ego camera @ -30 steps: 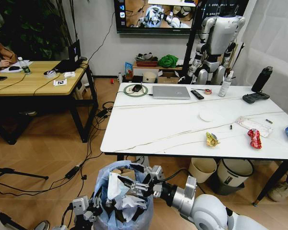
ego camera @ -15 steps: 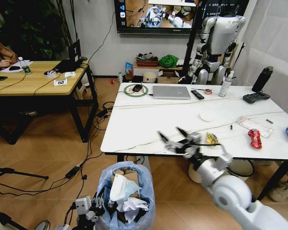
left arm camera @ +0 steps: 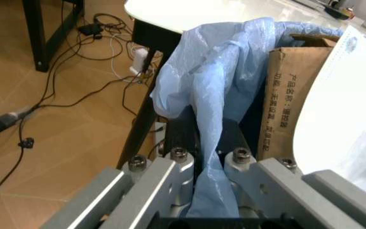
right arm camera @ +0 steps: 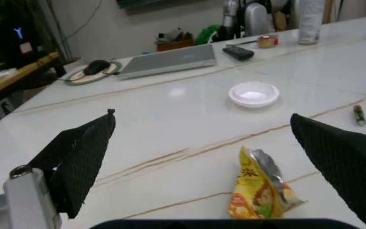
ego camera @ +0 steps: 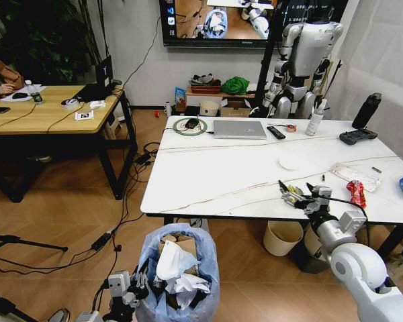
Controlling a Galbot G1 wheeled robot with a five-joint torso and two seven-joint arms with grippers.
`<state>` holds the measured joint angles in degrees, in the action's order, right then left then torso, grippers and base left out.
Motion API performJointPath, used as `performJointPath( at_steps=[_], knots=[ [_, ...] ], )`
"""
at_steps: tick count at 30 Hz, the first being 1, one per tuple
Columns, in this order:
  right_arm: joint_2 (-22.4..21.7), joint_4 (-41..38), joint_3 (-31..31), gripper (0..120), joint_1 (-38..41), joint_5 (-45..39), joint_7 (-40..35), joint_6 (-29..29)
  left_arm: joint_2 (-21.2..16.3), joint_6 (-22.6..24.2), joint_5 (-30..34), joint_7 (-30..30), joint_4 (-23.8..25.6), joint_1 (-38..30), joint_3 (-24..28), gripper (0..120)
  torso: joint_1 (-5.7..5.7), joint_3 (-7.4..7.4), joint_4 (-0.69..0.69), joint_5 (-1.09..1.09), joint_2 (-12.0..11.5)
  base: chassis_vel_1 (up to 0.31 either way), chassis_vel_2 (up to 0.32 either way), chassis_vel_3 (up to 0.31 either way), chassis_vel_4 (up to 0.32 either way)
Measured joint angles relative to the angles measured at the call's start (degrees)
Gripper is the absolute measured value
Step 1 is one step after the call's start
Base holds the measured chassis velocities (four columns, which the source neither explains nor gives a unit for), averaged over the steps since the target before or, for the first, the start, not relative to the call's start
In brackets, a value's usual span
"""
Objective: Pick up the trash bin and place the trash from the table into it.
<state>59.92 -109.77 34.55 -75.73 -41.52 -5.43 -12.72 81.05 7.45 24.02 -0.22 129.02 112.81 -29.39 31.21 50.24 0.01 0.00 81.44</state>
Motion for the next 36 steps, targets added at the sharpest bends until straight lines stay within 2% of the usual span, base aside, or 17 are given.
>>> performJointPath(
  at_steps=[7, 24, 31, 36],
  knots=[
    [0.60, 6.00, -0.26, 100, 3.54, -0.06, -0.67, -3.22, 0.41, -0.15, -0.29, 0.08, 0.05, 0.05, 0.36, 1, 0.00, 0.00, -0.01, 0.01, 0.00, 0.000, 0.000, 0.000, 0.000],
    [-0.56, 18.44, -2.45, 100, 9.13, 1.08, 2.88, -2.68, 1.70, -0.37, -0.74, 0.18, 0.86, 0.74, -0.68, 1, 0.00, 0.00, -0.01, 0.00, 0.00, 0.000, 0.000, 0.000, 0.000],
    [-0.79, 19.41, -2.99, 100, 9.45, 0.05, 3.92, -2.42, 2.08, -0.31, -0.97, 0.18, 0.89, 0.78, -0.76, 1, 0.00, 0.00, 0.00, 0.00, 0.00, 0.000, 0.000, 0.000, 0.000],
    [-0.49, 19.80, -3.69, 87, 9.94, -0.95, 4.16, -2.59, 2.33, -0.21, -1.16, 0.13, 0.98, 0.96, -0.75, 1, -0.01, 0.00, -0.01, 0.00, 0.00, 0.000, 0.000, 0.000, 0.000]
  ],
)
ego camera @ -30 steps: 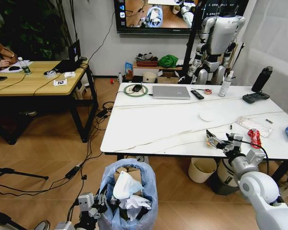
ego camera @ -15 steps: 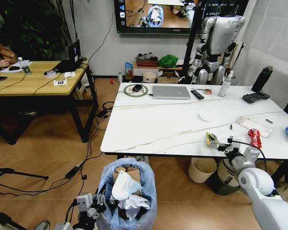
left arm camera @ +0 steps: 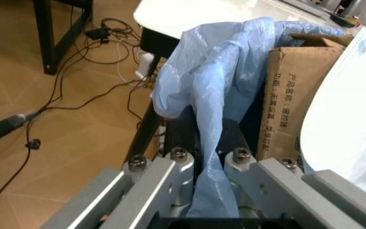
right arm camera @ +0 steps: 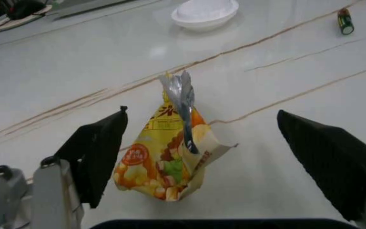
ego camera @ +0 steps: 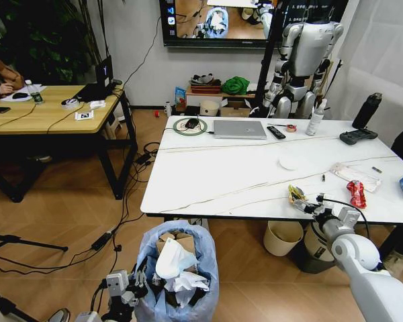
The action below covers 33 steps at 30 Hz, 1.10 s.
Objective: Pick up the trash bin and place the trash from the table into it.
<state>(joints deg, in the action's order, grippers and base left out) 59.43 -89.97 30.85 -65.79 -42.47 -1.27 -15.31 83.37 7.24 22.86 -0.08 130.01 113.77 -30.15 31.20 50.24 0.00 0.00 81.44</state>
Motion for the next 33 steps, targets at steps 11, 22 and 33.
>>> performJointPath(
  at_steps=[11, 22, 33],
  knots=[
    [0.33, 0.34, -0.35, 48, 0.01, -0.05, 0.28, -0.24, 0.07, -0.05, -0.06, -0.02, 0.16, 0.29, 0.03, 1, 0.00, 0.00, 0.00, -0.01, 0.01, 0.000, 0.000, 0.000, 0.000],
    [0.32, 0.40, -0.37, 6, -0.30, -0.03, 0.76, -0.24, -0.05, -0.06, -0.07, -0.07, -0.03, 0.18, 0.17, 1, 0.00, 0.00, 0.00, 0.00, 0.01, 0.000, 0.000, 0.000, 0.000],
    [-0.17, 0.31, -0.06, 0, -0.56, -0.04, 0.94, -0.17, -0.07, -0.04, -0.06, -0.10, -0.40, 0.08, 0.42, 1, 0.00, 0.00, 0.00, 0.00, 0.01, 0.000, 0.000, 0.000, 0.000]
  ],
)
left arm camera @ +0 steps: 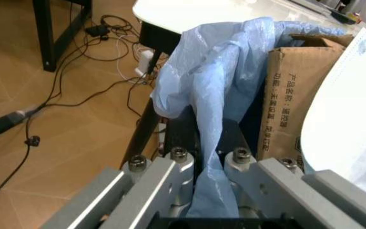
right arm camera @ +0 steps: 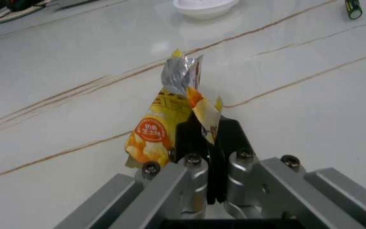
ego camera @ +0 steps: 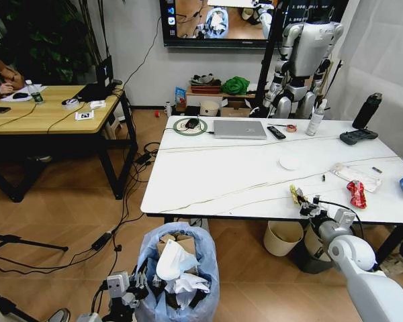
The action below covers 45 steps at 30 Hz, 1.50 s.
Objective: Pick up the trash bin and place the trash from the table into it.
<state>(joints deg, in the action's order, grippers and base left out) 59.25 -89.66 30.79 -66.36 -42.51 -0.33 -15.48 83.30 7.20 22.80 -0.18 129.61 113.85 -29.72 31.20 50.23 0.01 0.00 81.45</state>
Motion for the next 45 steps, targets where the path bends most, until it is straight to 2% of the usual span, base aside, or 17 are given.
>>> performJointPath(
  at_steps=[5, 9, 10, 13, 15, 16, 18, 21, 22, 27, 28, 32, 37, 45],
  knots=[
    [-0.45, -1.76, 0.45, 0, -0.93, -1.14, 0.80, 1.23, 0.02, 0.06, -0.06, -0.06, -0.33, -0.16, 0.20, 1, 0.00, 0.00, 0.00, 0.00, 0.00, 0.000, 0.000, 0.000, 0.000],
    [-3.00, -11.85, 0.93, 0, -6.42, -4.10, 4.85, 5.32, 0.13, 0.08, -0.49, -0.08, -0.70, 0.13, 0.78, 1, 0.01, 0.00, 0.01, 0.00, 0.00, 0.000, 0.000, 0.000, 0.000],
    [-3.00, -11.85, 0.93, 0, -6.42, -4.10, 4.85, 5.32, 0.13, 0.08, -0.49, -0.08, -0.70, 0.13, 0.78, 1, 0.01, 0.00, 0.01, 0.00, 0.00, 0.000, 0.000, 0.000, 0.000],
    [-5.30, -20.33, -0.10, 0, -10.71, -6.02, 6.07, 6.93, 0.07, 0.08, -0.57, -0.08, -0.69, 0.55, 0.94, 1, 0.01, -0.01, 0.01, -0.02, 0.00, 0.000, 0.000, 0.000, 0.000],
    [-7.02, -27.09, -2.74, 0, -13.16, -6.86, 6.11, 7.83, -0.01, 0.12, -0.58, -0.11, -0.54, 0.72, 0.94, 1, 0.01, -0.01, 0.01, -0.03, 0.00, 0.000, 0.000, 0.000, 0.000],
    [-7.02, -27.09, -2.74, 0, -13.16, -6.86, 6.11, 7.83, -0.01, 0.12, -0.58, -0.11, -0.54, 0.72, 0.94, 1, 0.01, -0.01, 0.01, -0.03, 0.00, 0.000, 0.000, 0.000, 0.000],
    [-8.56, -33.12, -7.83, 0, -14.60, -7.47, 5.60, 8.64, -0.09, 0.17, -0.56, -0.13, -0.48, 0.87, 0.67, 1, 0.00, -0.01, 0.00, -0.04, 0.00, 0.000, 0.000, 0.000, 0.000],
    [-9.80, -37.40, -17.63, 0, -13.86, -7.28, 4.95, 10.50, -0.10, 0.26, -0.39, -0.15, -0.48, 1.00, 0.29, 1, 0.00, -0.01, 0.00, 0.00, 0.00, 0.000, 0.000, 0.000, 0.000],
    [-9.80, -37.40, -17.63, 0, -13.86, -7.28, 4.95, 10.50, -0.10, 0.26, -0.39, -0.15, -0.48, 1.00, 0.29, 1, 0.00, -0.01, 0.00, 0.00, 0.00, 0.000, 0.000, 0.000, 0.000],
    [-12.00, -37.39, -30.82, 0, -10.42, -5.74, 8.39, 15.24, 0.09, 0.67, 0.16, -0.15, -0.20, 0.85, 0.22, 1, 0.00, 0.00, -0.01, -0.01, -0.01, 0.000, 0.000, 0.000, 0.000],
    [-12.00, -37.39, -30.82, 0, -10.42, -5.74, 8.39, 15.24, 0.09, 0.67, 0.16, -0.15, -0.20, 0.85, 0.22, 1, 0.00, 0.00, -0.01, -0.01, -0.01, 0.000, 0.000, 0.000, 0.000],
    [-13.04, -35.19, -37.07, 0, -7.82, -4.03, 10.98, 17.15, 0.28, 0.95, 0.66, -0.12, -0.10, 0.70, 0.20, 1, 0.00, 0.00, 0.00, 0.00, -0.01, 0.000, 0.000, 0.000, 0.000],
    [-13.32, -32.33, -40.06, 0, -7.41, -0.16, 11.69, 16.83, 0.28, 1.12, 0.97, 0.00, 0.46, 0.62, 0.11, 1, 0.01, 0.00, -0.01, 0.00, -0.01, 0.000, 0.000, 0.000, 0.000],
    [-12.53, -28.64, -40.69, 0, -10.51, 7.32, 11.87, 16.09, 0.34, 1.40, 1.32, 0.04, 1.31, 0.21, 0.13, 1, 0.00, 0.00, 0.00, 0.00, -0.01, 0.000, 0.000, 0.000, 0.000]
  ],
)
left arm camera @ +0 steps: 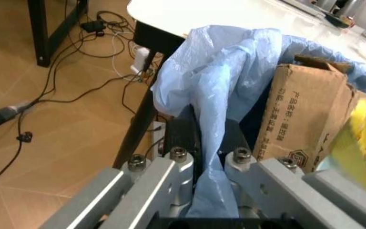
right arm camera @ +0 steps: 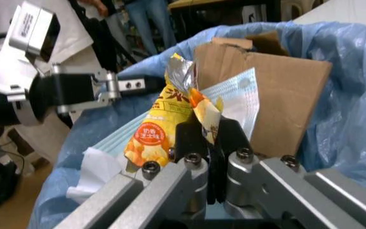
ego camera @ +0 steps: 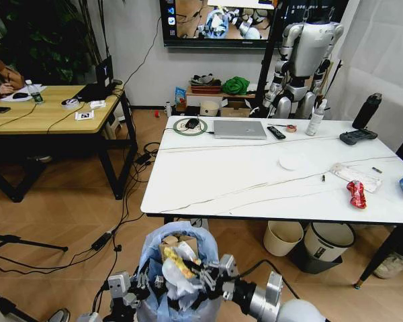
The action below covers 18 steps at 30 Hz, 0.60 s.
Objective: Pick up the trash bin and place the trash from the table into it.
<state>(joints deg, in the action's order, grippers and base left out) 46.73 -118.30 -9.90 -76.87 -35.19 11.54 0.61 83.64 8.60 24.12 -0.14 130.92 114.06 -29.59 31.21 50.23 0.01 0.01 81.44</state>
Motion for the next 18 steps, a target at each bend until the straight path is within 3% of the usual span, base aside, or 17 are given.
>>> performJointPath(
  at_steps=[18],
  knots=[
    [-1.92, -4.99, 1.56, 0, 0.99, 1.45, -0.61, 0.09, 0.08, 0.04, -0.42, -0.03, -1.83, -0.74, 1.16, 1, 0.00, 0.00, -0.01, 0.00, 0.00, 0.000, 0.000, 0.000, 0.000]
  ],
)
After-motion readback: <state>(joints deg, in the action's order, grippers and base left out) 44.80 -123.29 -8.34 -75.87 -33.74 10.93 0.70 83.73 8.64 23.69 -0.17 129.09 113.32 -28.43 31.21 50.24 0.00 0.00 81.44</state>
